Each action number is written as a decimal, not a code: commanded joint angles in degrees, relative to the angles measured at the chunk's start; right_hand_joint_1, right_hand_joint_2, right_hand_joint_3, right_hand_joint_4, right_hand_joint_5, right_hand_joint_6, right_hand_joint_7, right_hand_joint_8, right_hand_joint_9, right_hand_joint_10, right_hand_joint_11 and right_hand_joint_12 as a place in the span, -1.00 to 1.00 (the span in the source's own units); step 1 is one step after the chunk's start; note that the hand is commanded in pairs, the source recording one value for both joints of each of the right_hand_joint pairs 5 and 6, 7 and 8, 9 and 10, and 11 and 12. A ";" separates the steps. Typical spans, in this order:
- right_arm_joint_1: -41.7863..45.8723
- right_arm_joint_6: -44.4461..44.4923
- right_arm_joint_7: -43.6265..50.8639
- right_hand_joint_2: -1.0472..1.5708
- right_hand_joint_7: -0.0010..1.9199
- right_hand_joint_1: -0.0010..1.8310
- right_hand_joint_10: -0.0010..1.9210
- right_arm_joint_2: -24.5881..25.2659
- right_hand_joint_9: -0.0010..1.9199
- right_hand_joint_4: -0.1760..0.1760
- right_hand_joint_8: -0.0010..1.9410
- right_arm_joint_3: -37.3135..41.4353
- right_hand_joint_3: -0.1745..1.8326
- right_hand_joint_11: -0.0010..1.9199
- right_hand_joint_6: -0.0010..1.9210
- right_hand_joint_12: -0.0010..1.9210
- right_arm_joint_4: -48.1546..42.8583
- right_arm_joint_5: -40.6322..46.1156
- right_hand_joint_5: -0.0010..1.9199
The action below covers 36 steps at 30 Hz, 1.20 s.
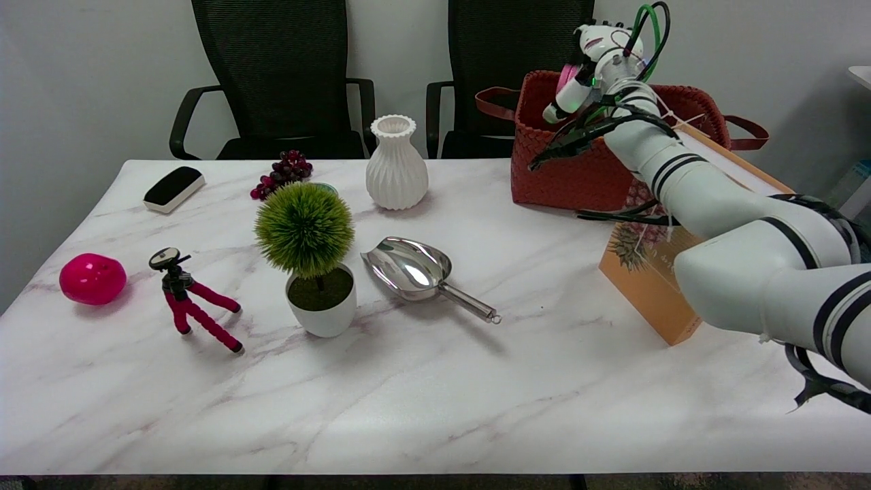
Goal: Place the pink gum jar into the brown storage basket.
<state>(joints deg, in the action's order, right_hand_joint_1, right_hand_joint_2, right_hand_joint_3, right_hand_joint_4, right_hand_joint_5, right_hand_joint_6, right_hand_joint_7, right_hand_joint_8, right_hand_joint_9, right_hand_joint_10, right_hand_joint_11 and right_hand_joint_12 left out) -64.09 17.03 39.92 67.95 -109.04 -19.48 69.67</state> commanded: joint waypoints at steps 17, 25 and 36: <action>3.77 0.32 -0.31 0.09 -1.00 -0.24 -1.00 -1.61 -1.00 0.00 -1.00 0.33 -0.73 -1.00 -1.00 -1.00 -7.53 5.97 -1.00; 10.26 3.38 -6.05 0.20 -1.00 -0.33 -1.00 -5.55 -1.00 0.00 -1.00 0.37 -1.00 -1.00 -1.00 -1.00 -22.04 9.60 -1.00; 19.57 5.29 -20.54 0.19 -1.00 -0.32 -1.00 -9.73 -1.00 0.00 -1.00 0.47 -1.00 -1.00 -1.00 -1.00 -40.87 13.27 -1.00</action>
<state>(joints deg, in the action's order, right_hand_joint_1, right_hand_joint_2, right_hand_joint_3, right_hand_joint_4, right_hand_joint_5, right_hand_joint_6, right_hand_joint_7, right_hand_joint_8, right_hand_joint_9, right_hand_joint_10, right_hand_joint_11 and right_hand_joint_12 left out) -56.42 19.00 35.33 64.08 -108.74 -37.10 77.00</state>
